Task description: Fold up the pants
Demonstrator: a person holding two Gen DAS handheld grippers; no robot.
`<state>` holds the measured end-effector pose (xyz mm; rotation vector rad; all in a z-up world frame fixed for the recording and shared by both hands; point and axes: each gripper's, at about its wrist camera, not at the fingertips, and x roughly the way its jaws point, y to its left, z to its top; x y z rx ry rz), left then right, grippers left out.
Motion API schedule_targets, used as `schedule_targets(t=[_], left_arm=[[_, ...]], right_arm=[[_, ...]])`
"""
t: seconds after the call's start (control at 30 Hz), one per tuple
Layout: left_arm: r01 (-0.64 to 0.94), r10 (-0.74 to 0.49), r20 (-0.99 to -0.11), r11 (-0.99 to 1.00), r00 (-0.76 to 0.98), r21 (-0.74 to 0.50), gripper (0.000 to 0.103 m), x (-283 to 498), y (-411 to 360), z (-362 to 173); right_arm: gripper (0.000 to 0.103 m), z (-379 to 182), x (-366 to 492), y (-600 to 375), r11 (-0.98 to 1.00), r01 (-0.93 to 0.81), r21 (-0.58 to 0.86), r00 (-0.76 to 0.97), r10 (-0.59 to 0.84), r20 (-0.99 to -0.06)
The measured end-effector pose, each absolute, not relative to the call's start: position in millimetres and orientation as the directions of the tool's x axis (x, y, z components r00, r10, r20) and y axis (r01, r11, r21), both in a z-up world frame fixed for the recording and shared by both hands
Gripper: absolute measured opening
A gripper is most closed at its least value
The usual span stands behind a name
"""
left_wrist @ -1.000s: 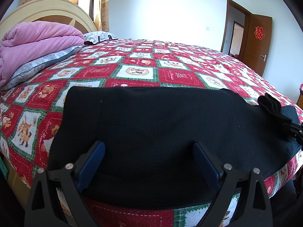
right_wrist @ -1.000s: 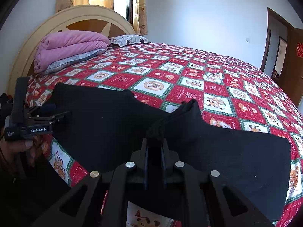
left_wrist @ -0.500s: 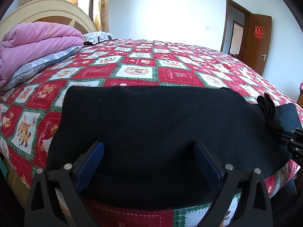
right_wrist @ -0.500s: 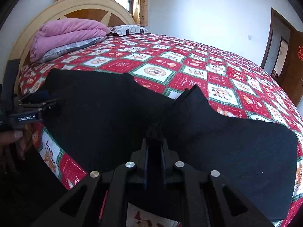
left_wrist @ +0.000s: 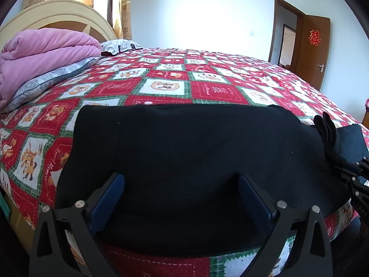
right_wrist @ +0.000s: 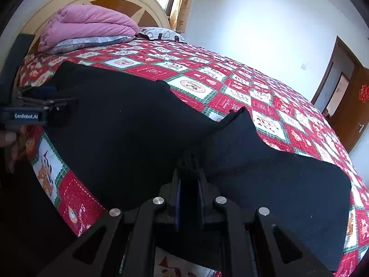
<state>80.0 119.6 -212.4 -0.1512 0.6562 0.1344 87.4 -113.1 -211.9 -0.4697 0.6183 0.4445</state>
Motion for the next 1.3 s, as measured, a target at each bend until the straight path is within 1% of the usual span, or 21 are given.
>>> schedule_targets(t=[0.07, 0.13, 0.2, 0.27, 0.37, 0.43, 0.47, 0.57, 0.6, 0.63, 0.67, 0.7, 0.77, 0.8, 0.83, 0.87, 0.9, 0.93, 1.17, 1.23, 1.3], left_arm=[[-0.171, 0.076, -0.615, 0.98, 0.785, -0.098, 0.101, 80, 120, -213], [-0.171, 0.075, -0.615, 0.98, 0.785, -0.098, 0.101, 81, 121, -213], [-0.172, 0.075, -0.615, 0.98, 0.785, -0.1, 0.101, 80, 120, -213], [-0.173, 0.078, -0.615, 0.98, 0.784, -0.097, 0.101, 80, 120, -212], [-0.196, 0.11, -0.593, 0.977, 0.797, -0.082, 0.101, 76, 116, -203], [-0.175, 0.082, -0.568, 0.978, 0.819, -0.11, 0.101, 73, 114, -195], [-0.165, 0.074, -0.56, 0.98, 0.825, -0.112, 0.101, 73, 111, -193], [-0.15, 0.069, -0.573, 0.984, 0.816, -0.095, 0.101, 77, 107, -196], [-0.152, 0.07, -0.584, 0.984, 0.809, -0.093, 0.101, 79, 108, -200], [-0.158, 0.071, -0.593, 0.983, 0.802, -0.096, 0.101, 80, 109, -203], [-0.166, 0.067, -0.603, 0.98, 0.795, -0.11, 0.101, 80, 112, -206], [-0.173, 0.061, -0.606, 0.977, 0.793, -0.128, 0.101, 80, 116, -207], [-0.184, 0.059, -0.597, 0.971, 0.8, -0.15, 0.101, 78, 121, -205], [-0.19, 0.063, -0.595, 0.97, 0.801, -0.153, 0.101, 78, 123, -205], [-0.193, 0.065, -0.595, 0.969, 0.801, -0.154, 0.101, 76, 123, -204], [-0.196, 0.065, -0.595, 0.968, 0.801, -0.157, 0.101, 76, 122, -205], [-0.197, 0.065, -0.598, 0.968, 0.799, -0.158, 0.101, 76, 122, -206], [-0.199, 0.068, -0.6, 0.968, 0.797, -0.155, 0.101, 76, 121, -207], [-0.198, 0.068, -0.601, 0.968, 0.797, -0.153, 0.101, 75, 119, -207], [-0.199, 0.073, -0.602, 0.969, 0.795, -0.145, 0.101, 74, 117, -207], [-0.197, 0.073, -0.602, 0.97, 0.795, -0.143, 0.101, 74, 117, -207]], right_arm=[[0.016, -210, 85, -114, 0.803, -0.523, -0.287, 0.728, 0.245, -0.64], [0.022, -206, 81, -118, 0.803, -0.536, -0.261, 0.71, 0.261, -0.654], [0.026, -202, 76, -122, 0.798, -0.55, -0.248, 0.696, 0.274, -0.664], [0.026, -196, 70, -128, 0.8, -0.546, -0.246, 0.709, 0.285, -0.645], [0.026, -181, 79, -141, 0.834, -0.528, -0.163, 0.707, 0.325, -0.628], [0.033, -172, 91, -147, 0.856, -0.503, -0.122, 0.709, 0.328, -0.624], [0.033, -169, 99, -149, 0.867, -0.489, -0.1, 0.707, 0.327, -0.627], [0.034, -163, 125, -146, 0.894, -0.446, -0.035, 0.683, 0.314, -0.659], [0.037, -161, 135, -144, 0.907, -0.421, -0.023, 0.679, 0.298, -0.671], [0.047, -162, 149, -139, 0.919, -0.394, -0.009, 0.659, 0.276, -0.7], [0.048, -164, 157, -137, 0.926, -0.376, -0.014, 0.647, 0.251, -0.72], [0.048, -169, 169, -130, 0.935, -0.353, -0.024, 0.622, 0.216, -0.753], [0.048, -178, 176, -123, 0.938, -0.344, -0.049, 0.606, 0.181, -0.775], [0.043, -182, 177, -121, 0.94, -0.334, -0.071, 0.606, 0.156, -0.78], [0.031, -183, 175, -120, 0.94, -0.331, -0.084, 0.615, 0.147, -0.775], [0.026, -184, 170, -117, 0.935, -0.335, -0.112, 0.626, 0.133, -0.768], [0.015, -185, 166, -116, 0.931, -0.342, -0.126, 0.631, 0.128, -0.765], [0.012, -184, 163, -117, 0.927, -0.35, -0.133, 0.634, 0.13, -0.762], [0.011, -162, 138, -113, 0.898, -0.414, -0.145, 0.659, 0.186, -0.729], [0.011, -166, 132, -104, 0.875, -0.454, -0.17, 0.65, 0.195, -0.735], [0.013, -184, 134, -96, 0.854, -0.477, -0.207, 0.629, 0.167, -0.759]])
